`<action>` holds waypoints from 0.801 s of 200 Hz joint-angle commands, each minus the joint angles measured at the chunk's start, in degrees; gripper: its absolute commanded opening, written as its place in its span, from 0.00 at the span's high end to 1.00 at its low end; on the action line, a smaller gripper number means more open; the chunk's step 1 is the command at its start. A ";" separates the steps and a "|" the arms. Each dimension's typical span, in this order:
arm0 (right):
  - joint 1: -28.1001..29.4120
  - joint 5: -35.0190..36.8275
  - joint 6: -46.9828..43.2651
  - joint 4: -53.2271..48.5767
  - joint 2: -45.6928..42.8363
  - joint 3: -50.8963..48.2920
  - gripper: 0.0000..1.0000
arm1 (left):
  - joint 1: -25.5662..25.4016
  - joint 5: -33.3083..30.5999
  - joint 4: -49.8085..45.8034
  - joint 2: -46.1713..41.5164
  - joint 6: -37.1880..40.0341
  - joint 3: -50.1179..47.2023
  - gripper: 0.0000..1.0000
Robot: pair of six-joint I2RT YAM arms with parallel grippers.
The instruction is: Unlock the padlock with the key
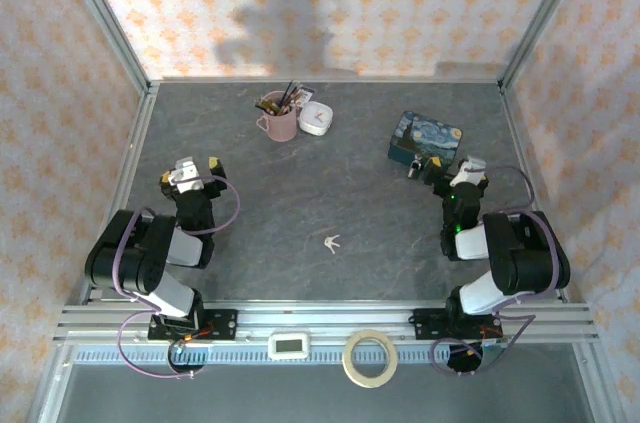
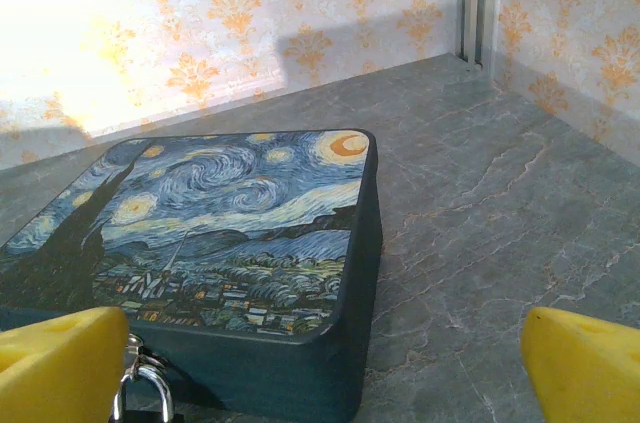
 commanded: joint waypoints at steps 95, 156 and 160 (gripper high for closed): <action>0.33 -0.46 -1.05 1.59 0.17 0.54 0.00 | 0.57 -0.77 -0.09 0.04 -0.85 0.88 0.00; 0.35 -0.46 -1.05 1.62 0.10 0.52 0.00 | 0.57 -0.63 -0.09 0.07 -0.78 0.83 0.00; 0.31 -0.46 -1.06 1.59 0.07 0.46 0.00 | 0.57 -0.67 -0.10 0.08 -0.85 0.83 0.00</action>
